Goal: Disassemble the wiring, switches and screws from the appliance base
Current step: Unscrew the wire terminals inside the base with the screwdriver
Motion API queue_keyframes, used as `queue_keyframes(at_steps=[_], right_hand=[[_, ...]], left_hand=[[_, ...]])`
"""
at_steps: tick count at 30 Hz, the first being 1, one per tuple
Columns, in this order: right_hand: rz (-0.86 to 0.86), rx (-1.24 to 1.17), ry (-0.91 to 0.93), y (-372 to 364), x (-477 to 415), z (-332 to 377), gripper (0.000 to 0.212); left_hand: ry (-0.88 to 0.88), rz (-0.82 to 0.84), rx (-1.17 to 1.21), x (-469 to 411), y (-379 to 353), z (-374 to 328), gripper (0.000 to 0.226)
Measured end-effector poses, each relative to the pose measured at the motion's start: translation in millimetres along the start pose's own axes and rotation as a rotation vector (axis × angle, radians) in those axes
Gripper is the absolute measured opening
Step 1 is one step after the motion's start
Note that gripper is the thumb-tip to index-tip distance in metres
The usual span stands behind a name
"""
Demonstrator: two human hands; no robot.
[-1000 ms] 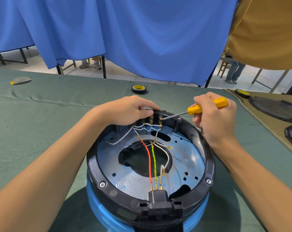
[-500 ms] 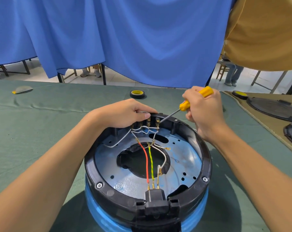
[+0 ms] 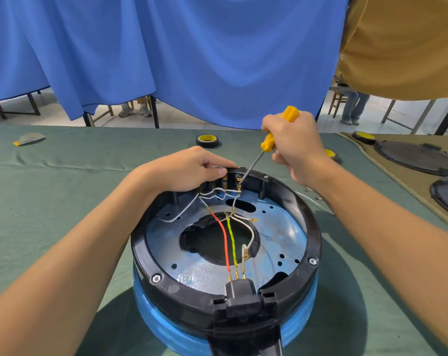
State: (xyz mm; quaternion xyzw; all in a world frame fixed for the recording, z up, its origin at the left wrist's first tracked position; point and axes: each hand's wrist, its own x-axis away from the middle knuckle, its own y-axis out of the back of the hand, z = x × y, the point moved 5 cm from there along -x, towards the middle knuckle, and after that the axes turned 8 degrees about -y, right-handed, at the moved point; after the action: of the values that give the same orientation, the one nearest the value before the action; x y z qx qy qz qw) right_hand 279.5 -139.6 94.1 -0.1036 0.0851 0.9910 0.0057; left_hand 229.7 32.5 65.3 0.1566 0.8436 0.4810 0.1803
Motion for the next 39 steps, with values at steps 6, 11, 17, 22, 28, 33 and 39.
queue_keyframes(at_steps=[6,11,17,22,28,33,39], right_hand=[[-0.073,-0.166,0.097,16,24,-19,0.036],[-0.047,-0.217,-0.031,15,19,-26,0.035],[-0.019,-0.143,-0.213,2,0,-17,0.035],[0.066,0.012,-0.252,-15,-14,-2,0.030],[0.088,0.132,-0.194,-21,-12,8,0.029],[0.055,0.180,0.081,-1,15,17,0.043],[-0.026,0.354,0.374,24,62,18,0.040]], left_hand=[[0.005,0.020,0.009,0,1,4,0.032],[0.001,0.015,0.006,0,1,2,0.032],[0.003,-0.006,0.016,1,2,0,0.032],[0.006,-0.015,0.008,1,3,-2,0.032],[-0.005,-0.022,0.019,2,2,-6,0.033],[0.012,-0.014,0.033,2,0,0,0.031],[0.020,-0.026,0.084,3,-1,2,0.029]])
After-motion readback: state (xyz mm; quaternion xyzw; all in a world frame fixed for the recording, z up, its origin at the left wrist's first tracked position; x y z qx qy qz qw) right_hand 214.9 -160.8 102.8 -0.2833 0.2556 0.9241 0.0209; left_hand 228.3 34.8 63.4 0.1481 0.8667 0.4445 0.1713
